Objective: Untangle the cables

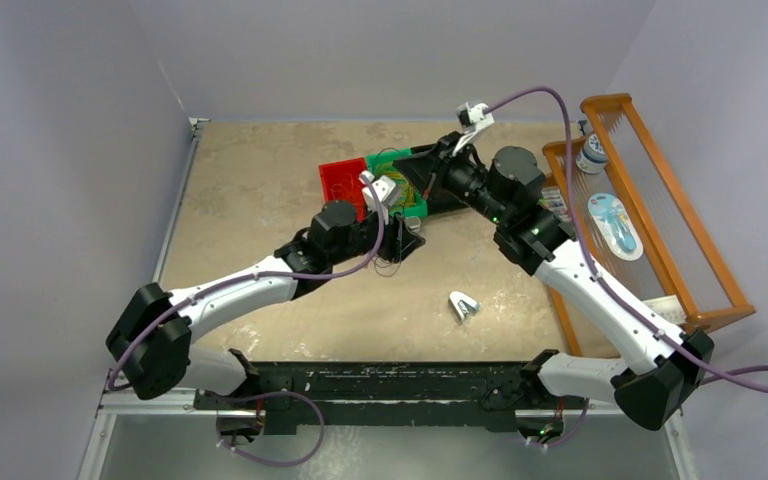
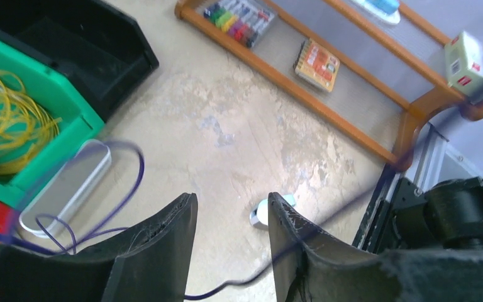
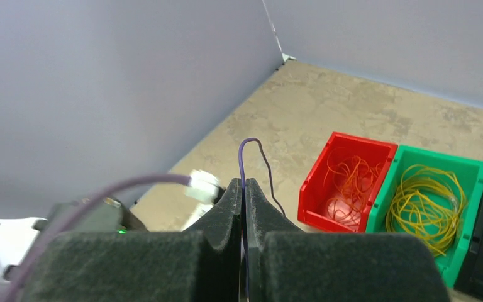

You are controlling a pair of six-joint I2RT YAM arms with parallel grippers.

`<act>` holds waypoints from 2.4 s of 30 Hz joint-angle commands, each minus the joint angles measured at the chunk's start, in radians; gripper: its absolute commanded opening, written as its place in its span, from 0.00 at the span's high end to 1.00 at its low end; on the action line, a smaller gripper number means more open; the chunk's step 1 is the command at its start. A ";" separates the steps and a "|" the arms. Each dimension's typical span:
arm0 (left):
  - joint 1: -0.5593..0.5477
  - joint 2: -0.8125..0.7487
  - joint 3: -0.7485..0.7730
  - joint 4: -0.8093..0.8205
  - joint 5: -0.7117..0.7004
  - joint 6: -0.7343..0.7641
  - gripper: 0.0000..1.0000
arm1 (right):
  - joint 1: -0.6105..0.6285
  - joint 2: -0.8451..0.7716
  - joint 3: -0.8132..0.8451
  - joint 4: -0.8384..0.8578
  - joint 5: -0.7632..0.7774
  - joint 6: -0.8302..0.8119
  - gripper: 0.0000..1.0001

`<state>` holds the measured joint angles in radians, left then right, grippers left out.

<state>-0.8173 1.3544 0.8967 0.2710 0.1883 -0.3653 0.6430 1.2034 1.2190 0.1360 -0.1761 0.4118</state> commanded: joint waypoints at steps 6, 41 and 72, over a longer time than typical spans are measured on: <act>-0.010 0.110 -0.166 0.188 -0.001 -0.084 0.61 | -0.003 -0.062 0.059 0.120 -0.016 -0.017 1.00; -0.008 0.294 -0.417 0.391 -0.231 -0.194 0.68 | -0.008 -0.069 0.470 0.051 0.332 -0.442 1.00; -0.069 -0.013 -0.488 0.110 -0.157 -0.222 0.87 | -0.243 0.244 0.621 0.022 0.306 -0.449 1.00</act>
<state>-0.8726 1.4155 0.4137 0.4198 0.0250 -0.5690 0.4229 1.4193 1.7824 0.1081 0.2024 -0.0666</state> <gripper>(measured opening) 0.129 0.008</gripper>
